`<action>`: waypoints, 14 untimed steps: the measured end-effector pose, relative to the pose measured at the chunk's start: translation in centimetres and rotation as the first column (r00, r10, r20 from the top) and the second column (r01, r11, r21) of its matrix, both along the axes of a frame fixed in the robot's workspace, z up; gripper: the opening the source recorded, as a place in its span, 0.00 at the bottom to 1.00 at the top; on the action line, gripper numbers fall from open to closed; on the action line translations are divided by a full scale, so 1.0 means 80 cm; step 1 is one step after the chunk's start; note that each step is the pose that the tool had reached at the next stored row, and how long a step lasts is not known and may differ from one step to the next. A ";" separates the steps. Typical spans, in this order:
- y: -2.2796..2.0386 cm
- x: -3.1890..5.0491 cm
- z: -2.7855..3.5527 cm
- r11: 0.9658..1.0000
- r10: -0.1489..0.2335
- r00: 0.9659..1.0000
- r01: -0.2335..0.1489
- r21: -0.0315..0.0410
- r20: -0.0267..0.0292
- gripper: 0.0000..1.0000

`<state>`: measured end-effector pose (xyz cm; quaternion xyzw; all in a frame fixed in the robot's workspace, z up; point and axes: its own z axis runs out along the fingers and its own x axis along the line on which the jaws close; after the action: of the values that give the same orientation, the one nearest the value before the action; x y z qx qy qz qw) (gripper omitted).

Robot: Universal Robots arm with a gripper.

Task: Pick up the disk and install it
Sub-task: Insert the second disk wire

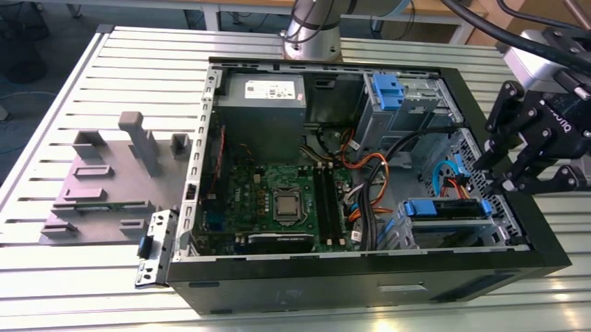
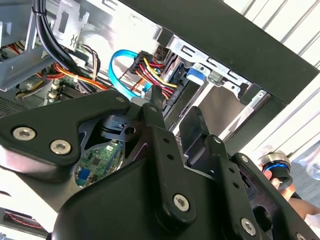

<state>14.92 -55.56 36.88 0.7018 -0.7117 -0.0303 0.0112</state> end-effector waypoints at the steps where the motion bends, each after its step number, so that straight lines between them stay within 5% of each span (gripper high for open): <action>1: 0.0002 0.000 0.0000 1.000 0.000 1.000 0.000 0.000 0.000 0.41; 14: 0.0033 -0.001 0.0000 1.000 0.000 1.000 0.000 0.000 0.000 0.41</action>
<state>14.80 -55.30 36.88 0.7017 -0.7117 -0.0303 0.0112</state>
